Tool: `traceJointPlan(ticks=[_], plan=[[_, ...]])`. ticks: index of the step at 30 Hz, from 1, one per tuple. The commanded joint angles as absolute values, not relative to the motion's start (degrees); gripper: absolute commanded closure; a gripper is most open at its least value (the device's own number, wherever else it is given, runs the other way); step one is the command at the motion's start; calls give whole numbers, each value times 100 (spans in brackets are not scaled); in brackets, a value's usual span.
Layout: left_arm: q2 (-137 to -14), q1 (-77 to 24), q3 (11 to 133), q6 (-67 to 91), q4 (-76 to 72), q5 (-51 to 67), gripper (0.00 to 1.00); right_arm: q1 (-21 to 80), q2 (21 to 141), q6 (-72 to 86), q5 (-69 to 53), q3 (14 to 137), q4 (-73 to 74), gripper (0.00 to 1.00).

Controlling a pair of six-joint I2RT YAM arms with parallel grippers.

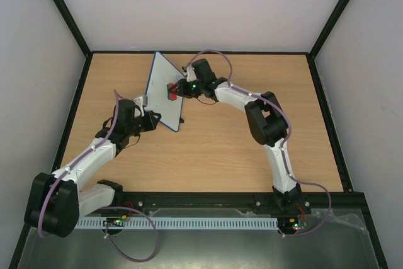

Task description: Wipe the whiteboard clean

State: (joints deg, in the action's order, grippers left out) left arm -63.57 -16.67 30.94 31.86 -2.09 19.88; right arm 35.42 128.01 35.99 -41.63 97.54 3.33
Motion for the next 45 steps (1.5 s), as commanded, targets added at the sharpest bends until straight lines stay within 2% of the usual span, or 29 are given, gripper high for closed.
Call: traceJointPlan(ticks=[1, 6, 14, 23, 29, 45], plan=[[-6443, -1888, 3092, 3397, 118, 3691, 98, 3691, 13444, 3832, -4432, 9927, 190, 98], [-6433, -1887, 3110, 3391, 127, 3700, 98, 3327, 13864, 3662, -4218, 9711, 481, 98], [-6482, -1897, 3073, 3362, 113, 3765, 98, 3229, 13736, 3675, -4370, 9431, 358, 98], [-6548, -1894, 3058, 3292, 167, 3885, 98, 3786, 13176, 3734, -4834, 10068, 514, 98], [-6531, -1896, 3066, 3290, 175, 3920, 98, 4124, 12799, 4321, -5062, 9795, -38, 98], [-6052, -1912, 2973, 3254, 915, 4151, 98, 3187, 13728, 3491, -3516, 10015, 486, 98]])
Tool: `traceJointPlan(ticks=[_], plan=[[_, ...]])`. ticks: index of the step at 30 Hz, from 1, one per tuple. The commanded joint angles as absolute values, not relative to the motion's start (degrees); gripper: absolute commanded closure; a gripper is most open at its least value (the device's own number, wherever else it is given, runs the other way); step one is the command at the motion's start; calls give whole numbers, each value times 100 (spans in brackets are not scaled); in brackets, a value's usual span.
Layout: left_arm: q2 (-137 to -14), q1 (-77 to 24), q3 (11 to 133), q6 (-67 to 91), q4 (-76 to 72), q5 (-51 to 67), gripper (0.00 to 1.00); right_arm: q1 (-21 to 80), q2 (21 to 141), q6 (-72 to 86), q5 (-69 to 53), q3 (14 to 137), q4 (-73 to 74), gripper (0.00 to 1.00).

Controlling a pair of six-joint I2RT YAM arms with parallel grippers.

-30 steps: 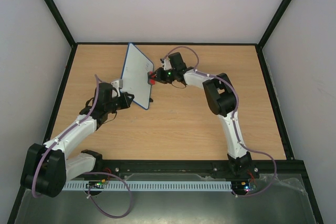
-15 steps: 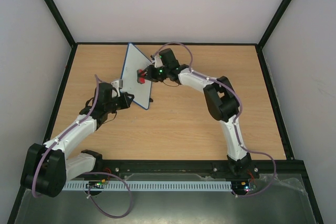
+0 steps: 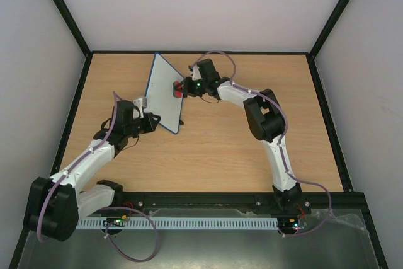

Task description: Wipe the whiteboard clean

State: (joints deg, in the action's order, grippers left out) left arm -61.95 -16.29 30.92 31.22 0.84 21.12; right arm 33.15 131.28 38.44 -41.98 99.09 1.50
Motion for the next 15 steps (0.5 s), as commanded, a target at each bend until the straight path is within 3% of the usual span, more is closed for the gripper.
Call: traceJointPlan(ticks=[1, 15], plan=[[-6020, -1908, 2974, 3242, 958, 4144, 98, 3142, 13784, 3449, -3500, 10065, 465, 98], [-6099, -1918, 2972, 3153, 1120, 4218, 98, 3856, 13115, 3348, -4456, 10034, 575, 98]])
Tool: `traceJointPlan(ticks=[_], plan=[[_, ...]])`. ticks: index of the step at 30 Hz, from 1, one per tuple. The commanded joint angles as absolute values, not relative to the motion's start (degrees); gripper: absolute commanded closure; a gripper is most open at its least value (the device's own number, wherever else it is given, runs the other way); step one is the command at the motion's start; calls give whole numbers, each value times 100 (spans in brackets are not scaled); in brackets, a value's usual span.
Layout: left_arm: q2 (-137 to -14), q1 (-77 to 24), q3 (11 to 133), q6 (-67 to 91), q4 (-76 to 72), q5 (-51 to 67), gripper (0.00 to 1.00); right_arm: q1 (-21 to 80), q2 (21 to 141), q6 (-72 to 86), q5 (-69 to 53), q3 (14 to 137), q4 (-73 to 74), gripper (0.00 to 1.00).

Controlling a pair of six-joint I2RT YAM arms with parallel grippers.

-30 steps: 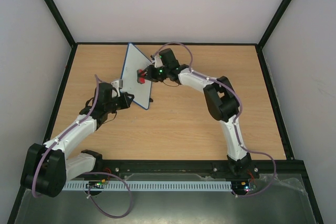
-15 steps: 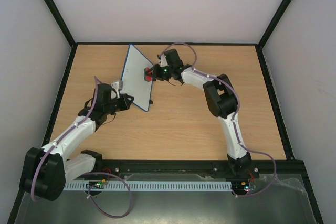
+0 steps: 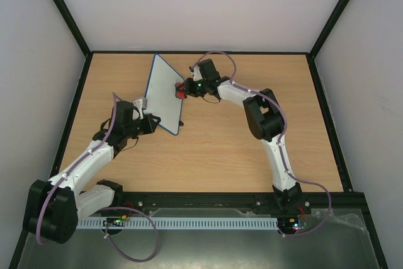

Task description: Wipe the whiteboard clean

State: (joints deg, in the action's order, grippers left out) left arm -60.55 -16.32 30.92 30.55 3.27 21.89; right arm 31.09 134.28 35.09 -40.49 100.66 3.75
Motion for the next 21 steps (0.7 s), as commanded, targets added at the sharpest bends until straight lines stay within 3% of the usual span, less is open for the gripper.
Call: traceJointPlan(ticks=[1, 21], plan=[[-6088, -1922, 2979, 3151, 1131, 4219, 98, 3916, 13074, 3351, -4516, 10105, 598, 98], [-5840, -2082, 2821, 3449, 1704, 3680, 98, 3144, 14345, 3108, -3539, 11140, 1559, 98]])
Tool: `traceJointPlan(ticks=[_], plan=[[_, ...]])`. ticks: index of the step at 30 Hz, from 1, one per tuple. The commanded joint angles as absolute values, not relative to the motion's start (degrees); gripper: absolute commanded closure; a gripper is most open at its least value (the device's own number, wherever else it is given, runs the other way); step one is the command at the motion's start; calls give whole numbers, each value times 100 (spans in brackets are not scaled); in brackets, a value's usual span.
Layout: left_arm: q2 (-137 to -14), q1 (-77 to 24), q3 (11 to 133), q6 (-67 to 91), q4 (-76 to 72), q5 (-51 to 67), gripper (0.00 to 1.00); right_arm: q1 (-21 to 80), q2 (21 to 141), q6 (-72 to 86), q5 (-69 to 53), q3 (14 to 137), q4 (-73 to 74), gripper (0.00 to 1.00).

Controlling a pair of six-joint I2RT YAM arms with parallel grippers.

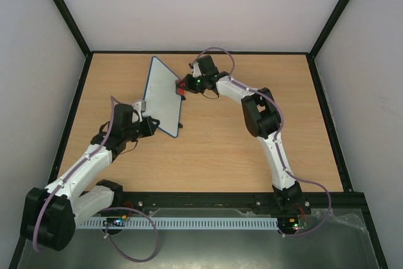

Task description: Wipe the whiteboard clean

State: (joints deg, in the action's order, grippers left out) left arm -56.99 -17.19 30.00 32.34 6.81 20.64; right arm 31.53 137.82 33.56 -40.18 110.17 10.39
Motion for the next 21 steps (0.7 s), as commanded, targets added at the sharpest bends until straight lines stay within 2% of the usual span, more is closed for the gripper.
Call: traceJointPlan(ticks=[1, 9, 11, 13, 15, 16, 19, 21], plan=[[-5862, -2083, 2831, 3460, 1731, 3648, 98, 3098, 14411, 3103, -3560, 11199, 1582, 98], [-5812, -2074, 3045, 3554, 2124, 3170, 98, 2902, 13694, 3174, -4031, 10873, 1378, 98], [-5717, -2079, 3229, 3593, 2399, 2925, 92, 2837, 13269, 3205, -4044, 10624, 1234, 98], [-5574, -2066, 3534, 3655, 2749, 2610, 76, 2748, 12854, 3212, -4037, 10429, 1195, 98], [-5424, -2051, 3873, 3704, 3173, 2263, 51, 2666, 12505, 3140, -3977, 10246, 1212, 98], [-5369, -2049, 4058, 3725, 3386, 2086, 43, 2626, 12358, 3112, -3951, 10157, 1232, 98], [-5348, -1982, 4707, 3727, 4172, 1546, 30, 2531, 12054, 3086, -3921, 9887, 1255, 98], [-5446, -1906, 5177, 3701, 4707, 1151, 26, 2499, 11969, 3049, -3964, 9777, 1307, 98]])
